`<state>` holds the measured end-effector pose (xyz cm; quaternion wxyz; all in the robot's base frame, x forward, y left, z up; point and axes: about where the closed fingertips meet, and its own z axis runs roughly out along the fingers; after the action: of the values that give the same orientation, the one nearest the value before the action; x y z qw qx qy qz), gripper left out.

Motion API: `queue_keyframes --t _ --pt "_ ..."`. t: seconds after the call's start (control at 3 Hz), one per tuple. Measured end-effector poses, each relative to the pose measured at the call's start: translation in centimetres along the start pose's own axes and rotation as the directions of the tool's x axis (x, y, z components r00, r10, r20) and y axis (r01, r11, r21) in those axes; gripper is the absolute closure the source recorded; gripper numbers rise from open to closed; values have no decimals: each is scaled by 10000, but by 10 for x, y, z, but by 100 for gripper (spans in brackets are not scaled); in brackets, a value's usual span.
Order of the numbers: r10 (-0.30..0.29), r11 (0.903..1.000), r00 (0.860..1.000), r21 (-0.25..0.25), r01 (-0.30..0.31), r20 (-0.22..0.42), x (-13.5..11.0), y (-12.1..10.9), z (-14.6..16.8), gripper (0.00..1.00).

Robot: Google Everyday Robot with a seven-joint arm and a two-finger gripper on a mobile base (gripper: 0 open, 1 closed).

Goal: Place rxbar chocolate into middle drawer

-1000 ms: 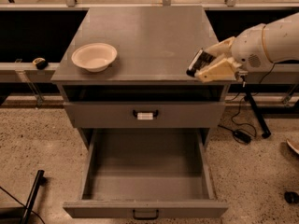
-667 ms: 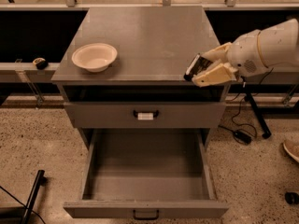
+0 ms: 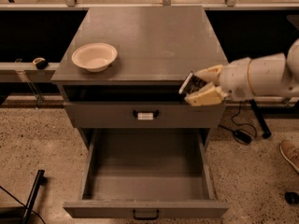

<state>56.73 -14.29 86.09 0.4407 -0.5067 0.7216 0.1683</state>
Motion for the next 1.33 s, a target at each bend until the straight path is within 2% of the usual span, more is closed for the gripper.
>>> queue_keyframes --t 0.33,0.67,1.0,1.33 --pt "114 9992 9999 -371 -117 -85 87 75 49 100" --pt "107 9989 9999 -464 -111 -90 80 74 47 100" --pt "379 9945 9993 -971 -382 -52 118 85 88 100" --pt "778 9774 9967 -1954 -807 -223 190 135 150 100"
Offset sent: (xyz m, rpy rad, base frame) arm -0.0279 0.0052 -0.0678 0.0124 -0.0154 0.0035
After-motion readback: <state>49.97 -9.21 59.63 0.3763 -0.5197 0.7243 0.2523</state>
